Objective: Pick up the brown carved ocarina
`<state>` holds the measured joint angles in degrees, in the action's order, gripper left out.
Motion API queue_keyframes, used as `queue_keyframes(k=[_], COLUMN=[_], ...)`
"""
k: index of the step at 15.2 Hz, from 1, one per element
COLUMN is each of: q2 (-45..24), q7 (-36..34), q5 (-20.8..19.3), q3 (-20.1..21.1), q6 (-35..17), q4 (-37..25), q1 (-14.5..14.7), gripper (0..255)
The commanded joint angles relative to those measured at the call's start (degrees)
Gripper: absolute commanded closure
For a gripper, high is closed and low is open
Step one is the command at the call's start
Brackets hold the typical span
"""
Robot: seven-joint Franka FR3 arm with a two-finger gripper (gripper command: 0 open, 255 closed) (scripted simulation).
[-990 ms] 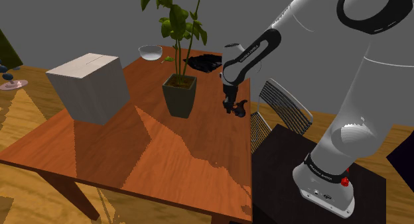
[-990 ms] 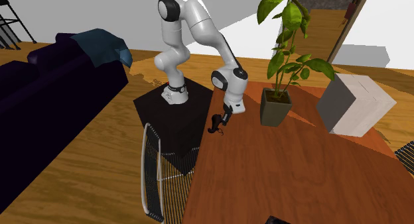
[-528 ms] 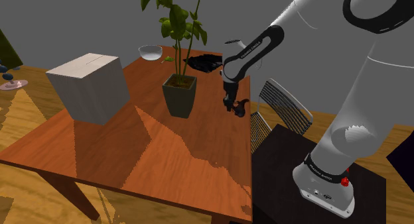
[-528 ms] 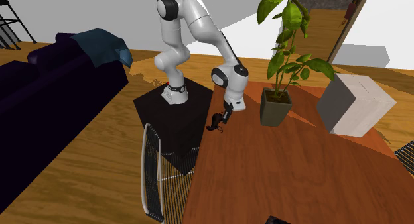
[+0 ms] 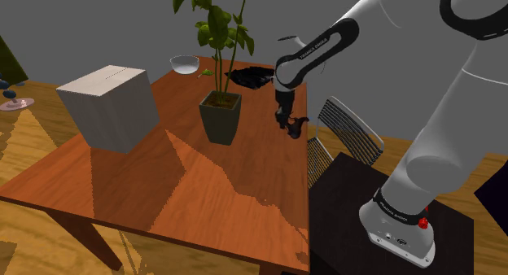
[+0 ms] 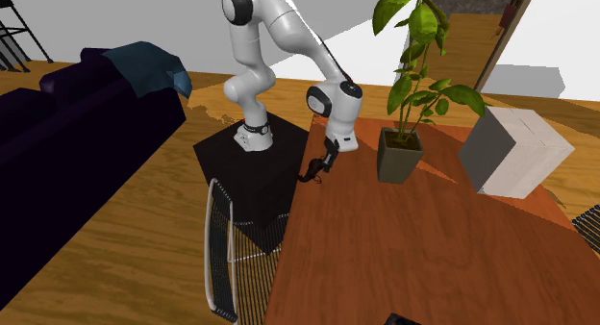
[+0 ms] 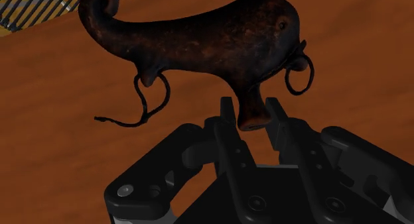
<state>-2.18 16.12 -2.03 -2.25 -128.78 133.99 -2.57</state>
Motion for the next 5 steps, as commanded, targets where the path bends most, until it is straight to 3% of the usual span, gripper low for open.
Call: queue_keyframes(k=[1, 5], q2=[1.2, 2.3], q7=[-0.1, 0.0], q5=[0.0, 0.0], q3=[0.0, 0.1], q6=[1.7, 3.4], q4=[-0.5, -1.0], q1=[0.0, 0.1], gripper=[255, 255])
